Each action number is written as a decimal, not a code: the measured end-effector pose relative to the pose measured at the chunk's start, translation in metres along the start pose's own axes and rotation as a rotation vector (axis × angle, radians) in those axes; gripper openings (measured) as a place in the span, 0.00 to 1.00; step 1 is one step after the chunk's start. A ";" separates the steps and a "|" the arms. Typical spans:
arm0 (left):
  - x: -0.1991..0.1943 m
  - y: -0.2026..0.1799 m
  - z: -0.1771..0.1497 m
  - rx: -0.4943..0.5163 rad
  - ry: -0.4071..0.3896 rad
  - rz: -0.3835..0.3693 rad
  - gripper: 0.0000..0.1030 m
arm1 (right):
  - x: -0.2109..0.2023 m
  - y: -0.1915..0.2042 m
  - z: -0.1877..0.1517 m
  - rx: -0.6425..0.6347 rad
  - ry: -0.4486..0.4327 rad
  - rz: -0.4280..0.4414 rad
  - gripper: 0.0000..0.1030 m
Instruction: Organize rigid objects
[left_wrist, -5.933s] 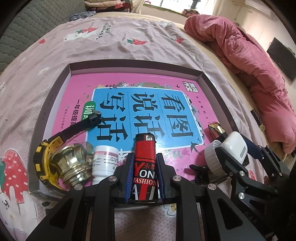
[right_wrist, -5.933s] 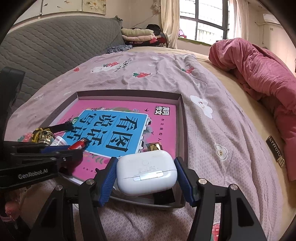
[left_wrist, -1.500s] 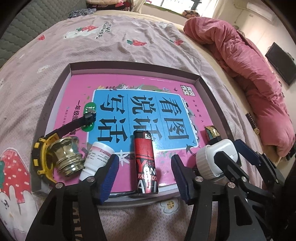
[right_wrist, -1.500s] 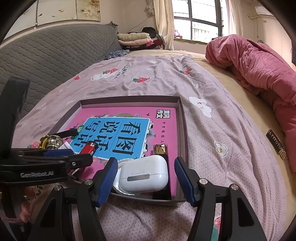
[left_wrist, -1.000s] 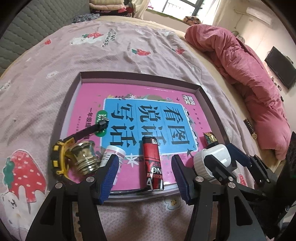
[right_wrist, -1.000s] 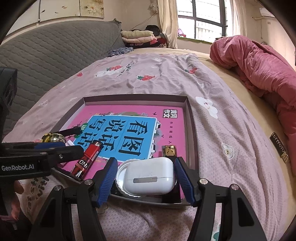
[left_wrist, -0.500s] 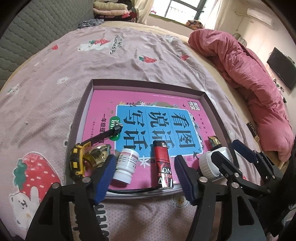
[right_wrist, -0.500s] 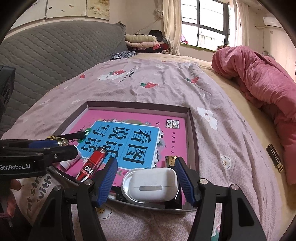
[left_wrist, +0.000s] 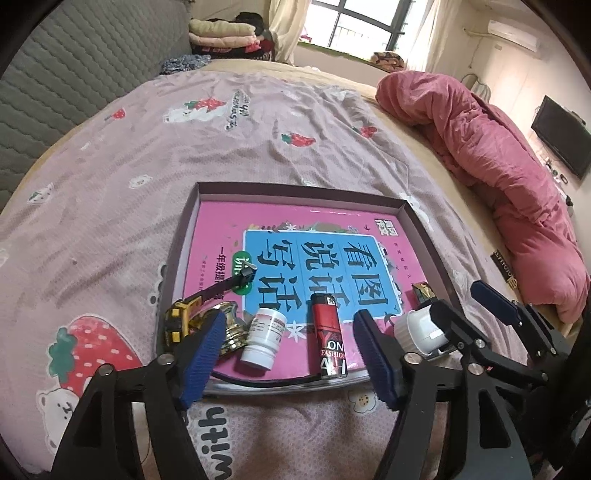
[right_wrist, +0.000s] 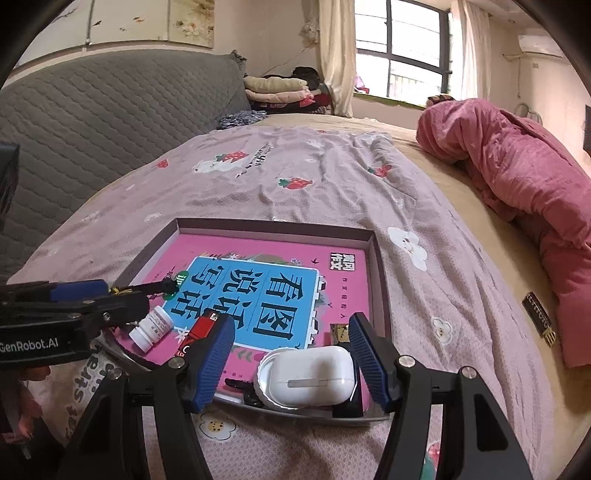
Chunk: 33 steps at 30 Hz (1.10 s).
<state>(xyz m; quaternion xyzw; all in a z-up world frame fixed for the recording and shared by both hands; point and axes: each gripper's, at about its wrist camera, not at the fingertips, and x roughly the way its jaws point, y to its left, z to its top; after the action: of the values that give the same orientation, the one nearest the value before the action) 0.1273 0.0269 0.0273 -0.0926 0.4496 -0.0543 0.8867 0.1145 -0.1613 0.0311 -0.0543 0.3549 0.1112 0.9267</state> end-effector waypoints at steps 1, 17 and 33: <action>-0.003 0.000 -0.001 0.001 -0.005 0.001 0.73 | -0.002 0.000 0.000 0.003 -0.001 -0.003 0.62; -0.026 0.004 -0.025 0.045 -0.028 0.066 0.75 | -0.040 0.020 -0.016 -0.007 -0.046 -0.032 0.62; -0.057 -0.001 -0.039 0.038 -0.090 0.096 0.74 | -0.073 0.021 -0.022 -0.006 -0.111 -0.022 0.62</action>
<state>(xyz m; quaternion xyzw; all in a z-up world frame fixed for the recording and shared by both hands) 0.0620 0.0314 0.0500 -0.0565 0.4121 -0.0161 0.9093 0.0424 -0.1573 0.0636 -0.0546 0.3020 0.1049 0.9459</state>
